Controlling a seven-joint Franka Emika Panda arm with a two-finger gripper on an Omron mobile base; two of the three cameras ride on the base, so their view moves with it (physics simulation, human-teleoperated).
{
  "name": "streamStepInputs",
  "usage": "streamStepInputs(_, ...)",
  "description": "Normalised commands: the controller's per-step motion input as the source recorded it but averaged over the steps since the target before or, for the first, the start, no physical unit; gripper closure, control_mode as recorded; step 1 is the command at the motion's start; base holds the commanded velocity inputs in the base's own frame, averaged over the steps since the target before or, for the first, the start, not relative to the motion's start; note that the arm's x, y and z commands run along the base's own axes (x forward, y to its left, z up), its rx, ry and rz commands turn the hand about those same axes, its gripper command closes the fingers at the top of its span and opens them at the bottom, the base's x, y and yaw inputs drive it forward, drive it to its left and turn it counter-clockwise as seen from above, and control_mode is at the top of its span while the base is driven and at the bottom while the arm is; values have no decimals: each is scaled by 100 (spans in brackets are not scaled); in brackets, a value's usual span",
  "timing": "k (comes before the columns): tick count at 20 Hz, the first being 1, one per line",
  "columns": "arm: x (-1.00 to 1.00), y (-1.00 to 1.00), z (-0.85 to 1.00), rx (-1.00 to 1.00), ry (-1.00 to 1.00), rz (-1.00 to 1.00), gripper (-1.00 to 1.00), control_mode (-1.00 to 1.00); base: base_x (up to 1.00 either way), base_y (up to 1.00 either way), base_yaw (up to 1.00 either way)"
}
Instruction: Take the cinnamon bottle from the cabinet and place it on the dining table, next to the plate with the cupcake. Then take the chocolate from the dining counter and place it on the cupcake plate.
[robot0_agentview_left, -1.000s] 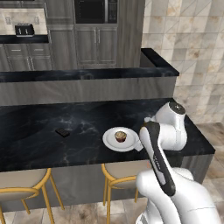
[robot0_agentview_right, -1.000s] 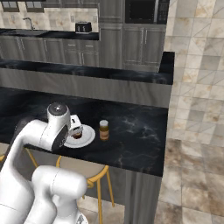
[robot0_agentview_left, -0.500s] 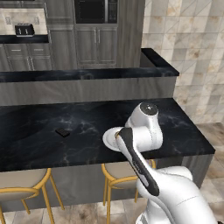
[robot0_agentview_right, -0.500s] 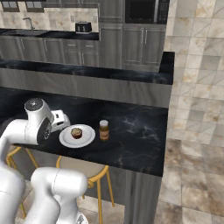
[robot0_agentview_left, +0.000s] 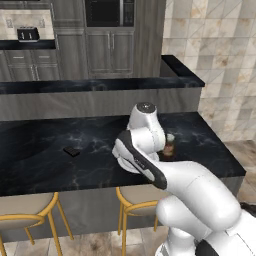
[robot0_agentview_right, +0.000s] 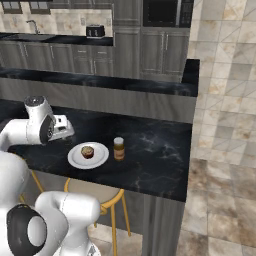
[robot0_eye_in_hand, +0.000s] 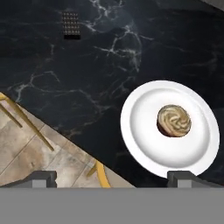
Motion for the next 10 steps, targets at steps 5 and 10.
streamStepInputs(5,43,40,7,3,10,0,-100,-100,0,0,0)
streamStepInputs(10,36,49,-13,-1,1,0,-100,-100,0,0,0)
